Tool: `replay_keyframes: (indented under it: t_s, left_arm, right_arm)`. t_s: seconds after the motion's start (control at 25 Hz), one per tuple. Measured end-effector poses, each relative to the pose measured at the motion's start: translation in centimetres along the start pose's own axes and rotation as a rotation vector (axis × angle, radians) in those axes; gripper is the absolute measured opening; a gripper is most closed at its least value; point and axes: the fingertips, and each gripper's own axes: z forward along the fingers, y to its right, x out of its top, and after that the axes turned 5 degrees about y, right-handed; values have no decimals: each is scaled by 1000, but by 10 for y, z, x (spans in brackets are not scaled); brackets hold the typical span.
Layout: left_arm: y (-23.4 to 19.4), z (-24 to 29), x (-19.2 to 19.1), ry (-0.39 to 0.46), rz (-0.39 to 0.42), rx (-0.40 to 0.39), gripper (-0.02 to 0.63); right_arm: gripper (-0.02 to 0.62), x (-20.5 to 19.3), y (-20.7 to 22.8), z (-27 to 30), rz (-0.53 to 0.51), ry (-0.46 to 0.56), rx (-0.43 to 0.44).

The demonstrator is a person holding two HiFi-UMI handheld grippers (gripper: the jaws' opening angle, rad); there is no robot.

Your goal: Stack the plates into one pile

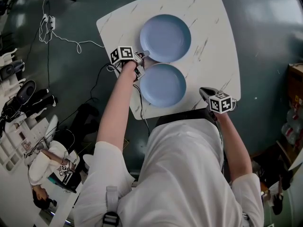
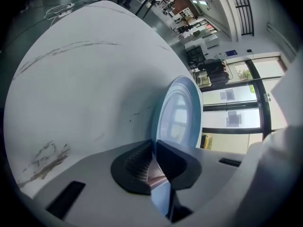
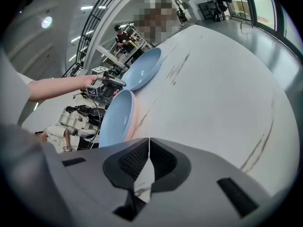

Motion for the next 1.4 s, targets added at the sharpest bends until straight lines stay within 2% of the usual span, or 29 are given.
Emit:
replay_keyframes:
  t_s: [0.4, 0.68, 0.96, 1.4]
  left_arm:
    - [1, -12, 8, 94, -24, -33, 37]
    - [11, -28, 5, 138, -55, -122, 40]
    - [18, -50, -15, 177, -81, -204, 40]
    - [-8, -99, -84, 148, -24, -190, 42]
  right_arm:
    - [28, -4, 1, -3, -6, -3, -13]
    - [28, -3, 3, -5, -10, 1, -18]
    - [26, -1, 2, -4, -39, -4, -12]
    - [28, -6, -17, -5, -109, -19, -2]
